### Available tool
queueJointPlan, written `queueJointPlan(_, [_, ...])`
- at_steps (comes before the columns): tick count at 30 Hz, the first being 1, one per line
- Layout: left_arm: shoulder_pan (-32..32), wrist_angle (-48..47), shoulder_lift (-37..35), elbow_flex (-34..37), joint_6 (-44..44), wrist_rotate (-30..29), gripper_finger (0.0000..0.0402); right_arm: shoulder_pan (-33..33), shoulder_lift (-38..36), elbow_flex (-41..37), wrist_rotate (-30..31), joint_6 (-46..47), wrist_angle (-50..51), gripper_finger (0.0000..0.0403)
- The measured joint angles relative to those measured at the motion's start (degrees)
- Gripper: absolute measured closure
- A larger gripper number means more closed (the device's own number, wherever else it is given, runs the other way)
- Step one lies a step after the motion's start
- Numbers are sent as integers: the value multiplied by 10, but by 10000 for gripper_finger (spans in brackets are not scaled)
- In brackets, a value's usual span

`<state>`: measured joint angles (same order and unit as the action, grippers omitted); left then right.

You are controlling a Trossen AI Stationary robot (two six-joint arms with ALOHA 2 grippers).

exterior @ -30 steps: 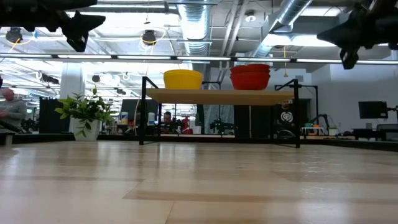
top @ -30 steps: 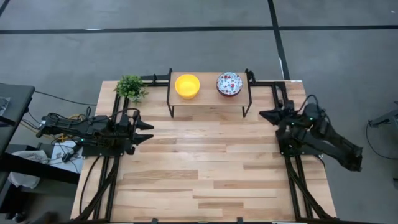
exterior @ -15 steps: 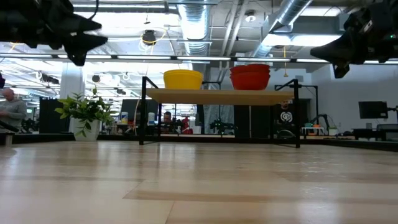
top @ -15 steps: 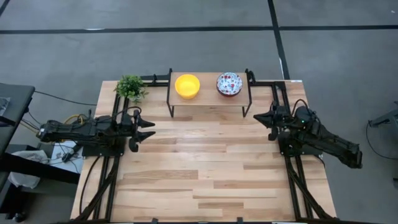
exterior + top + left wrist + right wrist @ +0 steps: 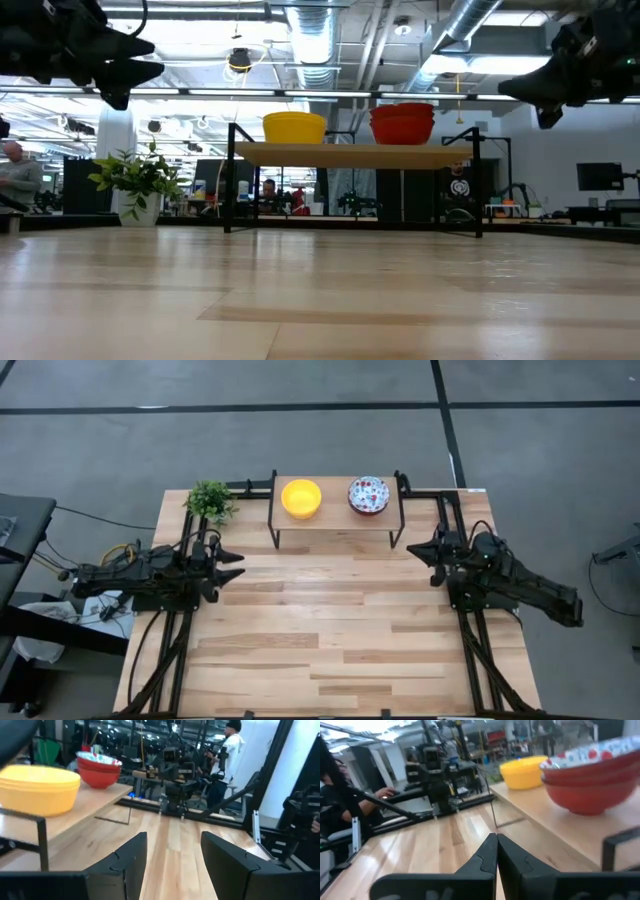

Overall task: Pick & Place Mini bowls
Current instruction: Return to Home Position

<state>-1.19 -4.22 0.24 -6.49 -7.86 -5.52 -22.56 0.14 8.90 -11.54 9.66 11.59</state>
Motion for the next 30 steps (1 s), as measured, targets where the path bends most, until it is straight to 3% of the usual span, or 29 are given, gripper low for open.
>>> queueJointPlan(7, [16,9,-2,18,-4,-4,215,33,0,-84,17,-8,-137,403])
queueJointPlan(30, [16,13,-2,18,1,-4,215,45,15,-82,44,-22,-127,403])
